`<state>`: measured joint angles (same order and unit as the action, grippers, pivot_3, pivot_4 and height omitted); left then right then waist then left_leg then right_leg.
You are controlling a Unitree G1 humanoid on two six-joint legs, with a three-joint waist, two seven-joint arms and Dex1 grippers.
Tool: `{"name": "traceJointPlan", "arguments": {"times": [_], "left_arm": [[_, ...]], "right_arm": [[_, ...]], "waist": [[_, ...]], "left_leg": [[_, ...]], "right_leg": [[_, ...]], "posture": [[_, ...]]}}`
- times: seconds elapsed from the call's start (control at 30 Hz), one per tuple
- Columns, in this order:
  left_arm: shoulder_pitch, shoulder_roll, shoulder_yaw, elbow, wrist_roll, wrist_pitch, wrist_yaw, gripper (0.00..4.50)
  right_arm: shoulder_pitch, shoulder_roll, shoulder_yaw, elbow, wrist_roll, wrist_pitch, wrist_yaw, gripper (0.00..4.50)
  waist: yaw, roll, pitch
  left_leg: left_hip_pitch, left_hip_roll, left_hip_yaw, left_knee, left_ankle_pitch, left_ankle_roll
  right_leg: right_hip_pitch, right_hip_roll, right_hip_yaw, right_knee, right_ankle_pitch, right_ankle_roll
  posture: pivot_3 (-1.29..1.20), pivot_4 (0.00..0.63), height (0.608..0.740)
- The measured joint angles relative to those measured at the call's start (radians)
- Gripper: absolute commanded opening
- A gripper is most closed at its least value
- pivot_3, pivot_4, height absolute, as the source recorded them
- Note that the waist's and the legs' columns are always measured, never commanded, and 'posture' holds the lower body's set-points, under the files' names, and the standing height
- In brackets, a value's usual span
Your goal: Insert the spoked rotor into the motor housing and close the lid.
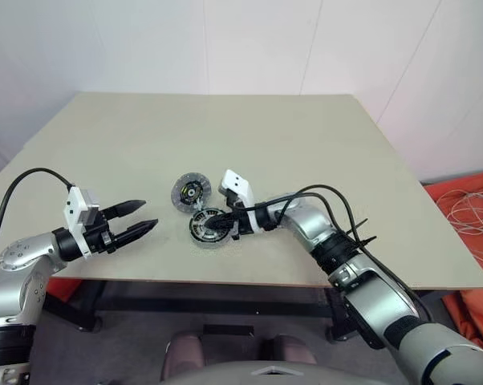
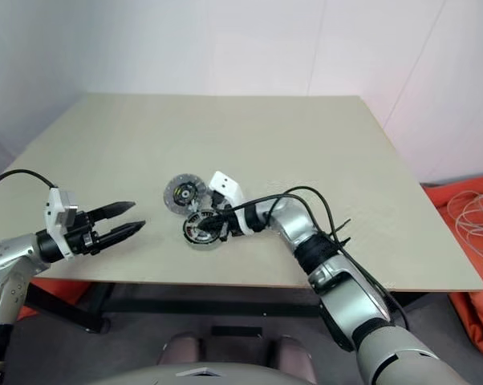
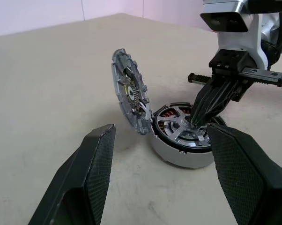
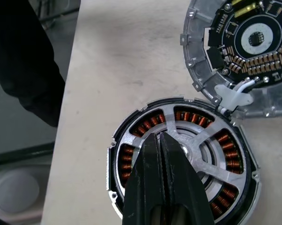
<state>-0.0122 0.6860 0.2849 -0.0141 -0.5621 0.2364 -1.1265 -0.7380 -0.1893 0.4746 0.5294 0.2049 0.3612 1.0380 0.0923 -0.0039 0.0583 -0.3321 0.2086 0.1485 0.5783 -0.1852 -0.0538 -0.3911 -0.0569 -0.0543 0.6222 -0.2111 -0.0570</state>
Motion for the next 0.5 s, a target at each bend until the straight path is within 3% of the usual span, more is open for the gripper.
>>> {"name": "traceJointPlan", "arguments": {"times": [0.33,0.43,0.5], "left_arm": [[0.029,0.003,0.023,-0.004,-0.003,0.000,0.008,3.34],[0.040,0.005,0.033,-0.008,-0.004,0.000,0.011,3.34],[0.048,0.005,0.036,-0.011,-0.004,0.000,0.016,3.34]], "right_arm": [[-0.104,0.125,-0.195,0.099,0.053,0.052,-0.002,0.05],[-0.113,0.135,-0.165,0.157,-0.001,0.009,0.006,0.05],[-0.106,0.117,-0.078,0.218,-0.092,-0.047,0.020,0.05]], "waist": [[0.001,0.000,0.001],[0.003,-0.001,0.000],[0.003,-0.001,0.000]], "left_leg": [[0.000,0.001,0.000,0.000,0.001,-0.001],[-0.001,0.001,0.000,0.000,0.000,0.000],[-0.003,0.000,0.000,0.000,-0.001,0.001]], "right_leg": [[-0.002,0.000,0.000,0.001,0.001,-0.001],[-0.001,0.000,0.000,0.001,0.001,-0.001],[-0.002,-0.001,0.000,0.000,0.004,-0.007]], "posture": [[0.00,0.000,0.740],[0.00,0.000,0.740],[0.00,0.000,0.740]]}}
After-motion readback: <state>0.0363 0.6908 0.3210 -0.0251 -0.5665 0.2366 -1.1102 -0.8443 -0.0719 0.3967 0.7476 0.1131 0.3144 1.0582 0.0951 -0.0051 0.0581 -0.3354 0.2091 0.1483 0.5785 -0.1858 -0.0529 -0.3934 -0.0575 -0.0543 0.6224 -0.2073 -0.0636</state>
